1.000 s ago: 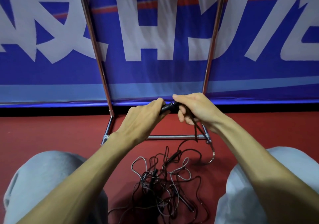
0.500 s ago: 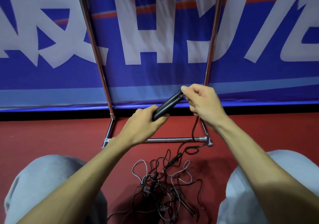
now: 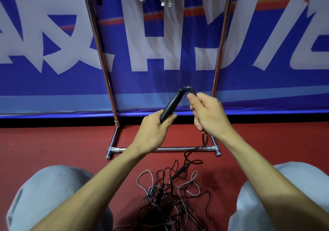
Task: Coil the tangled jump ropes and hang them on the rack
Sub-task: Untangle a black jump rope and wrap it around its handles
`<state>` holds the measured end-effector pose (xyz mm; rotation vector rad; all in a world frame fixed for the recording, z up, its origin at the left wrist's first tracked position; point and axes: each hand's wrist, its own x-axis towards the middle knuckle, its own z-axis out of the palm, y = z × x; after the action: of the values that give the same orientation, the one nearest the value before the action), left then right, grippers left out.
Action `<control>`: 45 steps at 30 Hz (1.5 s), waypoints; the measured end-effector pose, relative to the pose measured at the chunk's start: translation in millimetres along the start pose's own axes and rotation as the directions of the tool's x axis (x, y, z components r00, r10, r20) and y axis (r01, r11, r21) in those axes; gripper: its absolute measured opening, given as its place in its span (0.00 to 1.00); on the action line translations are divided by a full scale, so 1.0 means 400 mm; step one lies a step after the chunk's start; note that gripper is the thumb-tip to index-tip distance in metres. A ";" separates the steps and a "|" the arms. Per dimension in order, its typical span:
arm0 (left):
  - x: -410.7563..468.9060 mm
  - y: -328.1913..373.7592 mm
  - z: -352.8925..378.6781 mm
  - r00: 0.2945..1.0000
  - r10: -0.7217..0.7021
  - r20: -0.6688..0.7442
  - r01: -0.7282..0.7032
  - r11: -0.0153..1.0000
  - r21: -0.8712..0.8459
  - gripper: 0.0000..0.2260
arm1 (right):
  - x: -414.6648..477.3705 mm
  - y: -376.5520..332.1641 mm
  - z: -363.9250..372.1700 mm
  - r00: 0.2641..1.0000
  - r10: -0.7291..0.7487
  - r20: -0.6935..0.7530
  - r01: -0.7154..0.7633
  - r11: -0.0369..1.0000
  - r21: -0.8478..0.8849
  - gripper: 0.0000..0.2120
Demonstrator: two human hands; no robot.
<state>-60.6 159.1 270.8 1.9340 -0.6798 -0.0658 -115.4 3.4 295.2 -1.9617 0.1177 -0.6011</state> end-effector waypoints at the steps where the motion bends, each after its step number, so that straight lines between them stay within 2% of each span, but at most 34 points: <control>1: 0.006 0.004 -0.005 0.996 -0.073 -0.047 0.065 0.986 -0.151 0.17 | -0.003 0.005 0.006 0.998 0.009 0.055 -0.006 0.999 -0.054 0.18; 3: 0.021 0.010 -0.022 0.970 -0.224 -0.099 0.158 0.883 -0.442 0.17 | -0.014 0.014 0.027 0.979 0.034 0.200 -0.005 0.989 -0.144 0.18; 4: 0.026 0.013 -0.032 0.955 -0.276 -0.109 0.178 0.827 -0.533 0.17 | -0.022 0.014 0.042 0.958 0.045 0.282 0.007 0.984 -0.179 0.17; 6: 0.029 0.017 -0.048 0.933 -0.330 -0.143 0.180 0.773 -0.609 0.17 | -0.038 0.009 0.074 0.908 0.064 0.414 0.051 0.964 -0.262 0.17; 8: 0.029 0.019 -0.060 0.924 -0.325 -0.199 0.152 0.793 -0.591 0.16 | -0.051 0.004 0.100 0.878 0.073 0.473 0.082 0.951 -0.299 0.17; 11: 0.024 0.019 -0.079 0.944 -0.267 -0.195 0.125 0.833 -0.539 0.13 | -0.060 0.003 0.112 0.892 0.084 0.444 0.062 0.951 -0.303 0.16; 14: 0.018 0.018 -0.095 0.970 -0.189 -0.152 0.101 0.884 -0.457 0.12 | -0.057 0.000 0.106 0.941 0.115 0.318 -0.015 0.954 -0.301 0.19; 19: 0.018 0.021 -0.106 0.987 -0.109 -0.114 0.071 0.952 -0.299 0.15 | -0.052 0.010 0.095 0.984 0.118 0.132 -0.100 0.986 -0.131 0.16; 22: 0.021 0.017 -0.111 0.992 -0.111 -0.067 0.088 0.956 -0.281 0.15 | -0.045 0.013 0.094 0.993 0.102 0.055 -0.098 0.992 -0.077 0.13; 25: 0.021 0.018 -0.112 0.987 -0.147 -0.060 0.120 0.938 -0.326 0.15 | -0.040 0.021 0.094 0.997 0.070 -0.011 -0.071 0.989 -0.133 0.16; 30: 0.019 0.022 -0.104 0.977 -0.191 -0.093 0.133 0.892 -0.433 0.14 | -0.037 0.031 0.104 0.998 0.065 0.025 -0.063 0.996 -0.057 0.08; 32: 0.018 0.024 -0.098 0.978 -0.186 -0.098 0.124 0.887 -0.444 0.12 | -0.044 0.019 0.106 0.991 0.068 0.116 -0.075 0.995 0.060 0.06; 34: 0.016 0.024 -0.095 0.976 -0.187 -0.112 0.117 0.884 -0.453 0.11 | -0.052 0.005 0.108 0.971 0.070 0.229 -0.103 0.985 0.139 0.08; 37: 0.018 0.016 -0.093 0.960 -0.233 -0.154 0.135 0.871 -0.473 0.11 | -0.054 0.000 0.113 0.949 0.061 0.311 -0.092 0.992 0.088 0.11; 40: 0.021 0.009 -0.091 0.942 -0.304 -0.142 0.169 0.796 -0.581 0.13 | -0.059 -0.001 0.114 0.913 0.042 0.405 -0.072 0.996 0.060 0.11; 43: 0.017 0.014 -0.084 0.935 -0.353 -0.039 0.207 0.628 -0.750 0.12 | -0.063 -0.004 0.116 0.876 0.032 0.481 0.004 0.997 -0.074 0.14; 45: 0.019 0.014 -0.078 0.927 -0.375 -0.004 0.210 0.528 -0.823 0.12 | -0.066 0.004 0.119 0.847 0.083 0.526 0.021 0.982 -0.190 0.17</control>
<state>-46.2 179.6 291.7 1.0885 -0.1081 -0.3540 -116.3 50.6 268.0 -2.2371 -0.1471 -0.0010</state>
